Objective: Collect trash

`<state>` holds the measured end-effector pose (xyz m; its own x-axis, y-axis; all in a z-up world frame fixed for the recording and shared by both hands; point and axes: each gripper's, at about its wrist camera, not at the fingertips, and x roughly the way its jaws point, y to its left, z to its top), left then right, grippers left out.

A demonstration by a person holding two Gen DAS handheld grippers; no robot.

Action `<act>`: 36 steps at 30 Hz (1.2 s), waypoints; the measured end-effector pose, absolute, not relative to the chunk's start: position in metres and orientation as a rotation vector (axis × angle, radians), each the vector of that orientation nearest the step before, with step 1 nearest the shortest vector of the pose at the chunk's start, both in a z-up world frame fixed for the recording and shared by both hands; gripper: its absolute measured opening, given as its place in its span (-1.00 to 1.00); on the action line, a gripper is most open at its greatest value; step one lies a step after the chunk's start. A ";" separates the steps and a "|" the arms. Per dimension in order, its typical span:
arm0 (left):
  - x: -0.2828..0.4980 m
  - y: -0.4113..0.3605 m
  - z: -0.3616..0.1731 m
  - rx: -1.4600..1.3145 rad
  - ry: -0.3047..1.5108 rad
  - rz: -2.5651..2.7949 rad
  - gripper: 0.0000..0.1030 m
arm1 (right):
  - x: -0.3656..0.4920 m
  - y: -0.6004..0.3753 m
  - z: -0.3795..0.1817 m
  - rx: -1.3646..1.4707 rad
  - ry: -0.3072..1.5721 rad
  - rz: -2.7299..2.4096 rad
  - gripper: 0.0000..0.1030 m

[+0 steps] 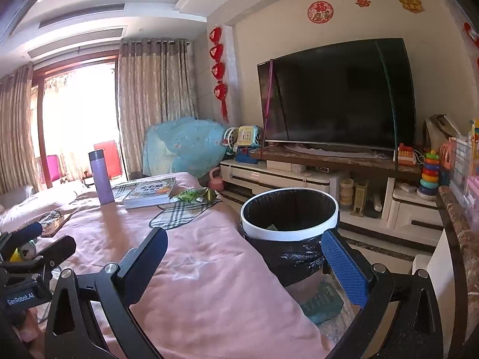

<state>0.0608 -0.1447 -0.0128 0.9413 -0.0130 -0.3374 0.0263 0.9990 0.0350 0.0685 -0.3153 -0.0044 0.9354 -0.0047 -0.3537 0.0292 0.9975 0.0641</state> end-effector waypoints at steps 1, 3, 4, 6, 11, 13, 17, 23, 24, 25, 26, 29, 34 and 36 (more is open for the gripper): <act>0.061 -0.144 -0.013 0.039 0.344 -0.024 0.99 | 0.068 -0.315 -0.005 0.069 0.360 -0.017 1.00; 0.062 -0.144 -0.014 0.035 0.344 -0.028 0.99 | 0.068 -0.315 -0.006 0.073 0.362 -0.016 1.00; 0.062 -0.143 -0.015 0.035 0.343 -0.030 0.99 | 0.068 -0.315 -0.007 0.074 0.363 -0.015 1.00; 0.062 -0.142 -0.015 0.041 0.344 -0.033 0.99 | 0.066 -0.315 -0.006 0.074 0.359 -0.013 1.00; 0.062 -0.140 -0.016 0.048 0.345 -0.034 0.99 | 0.066 -0.313 -0.005 0.071 0.361 -0.010 1.00; 0.061 -0.140 -0.016 0.047 0.343 -0.033 0.99 | 0.066 -0.313 -0.005 0.067 0.362 -0.008 1.00; 0.062 -0.139 -0.016 0.047 0.349 -0.030 0.99 | 0.067 -0.313 -0.006 0.072 0.366 -0.001 1.00; 0.065 -0.136 -0.017 0.032 0.355 -0.019 0.99 | 0.068 -0.312 -0.006 0.077 0.368 0.006 1.00; 0.065 -0.136 -0.016 0.031 0.352 -0.017 0.99 | 0.068 -0.312 -0.006 0.076 0.369 0.007 1.00; 0.065 -0.135 -0.017 0.030 0.350 -0.017 0.99 | 0.068 -0.312 -0.007 0.076 0.371 0.007 1.00; 0.065 -0.135 -0.017 0.029 0.349 -0.019 0.99 | 0.068 -0.312 -0.007 0.077 0.371 0.008 1.00; 0.065 -0.135 -0.017 0.030 0.349 -0.021 0.99 | 0.069 -0.312 -0.007 0.079 0.373 0.007 1.00; 0.066 -0.135 -0.018 0.029 0.352 -0.026 0.99 | 0.069 -0.312 -0.008 0.080 0.374 0.009 1.00; 0.066 -0.135 -0.018 0.030 0.353 -0.029 0.99 | 0.069 -0.311 -0.008 0.082 0.373 0.011 1.00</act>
